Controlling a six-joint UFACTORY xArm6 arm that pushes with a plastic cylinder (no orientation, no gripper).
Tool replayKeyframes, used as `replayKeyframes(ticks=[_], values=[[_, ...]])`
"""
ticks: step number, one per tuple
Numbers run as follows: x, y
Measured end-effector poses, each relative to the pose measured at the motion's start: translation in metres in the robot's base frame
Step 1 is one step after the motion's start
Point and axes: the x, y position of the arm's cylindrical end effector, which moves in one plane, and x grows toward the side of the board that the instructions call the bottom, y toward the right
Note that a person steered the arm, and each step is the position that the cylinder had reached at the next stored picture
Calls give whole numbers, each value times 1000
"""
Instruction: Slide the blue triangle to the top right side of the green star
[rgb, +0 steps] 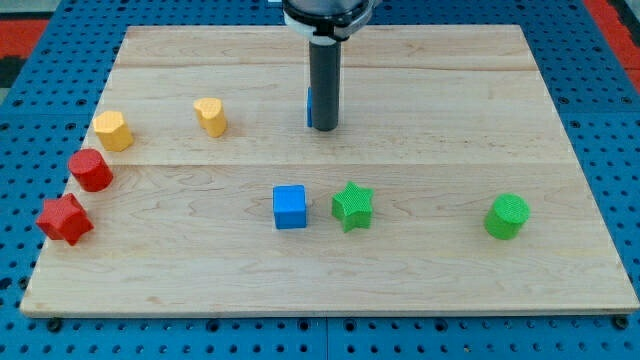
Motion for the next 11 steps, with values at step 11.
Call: replayKeyframes(ticks=[11], values=[[69, 134]])
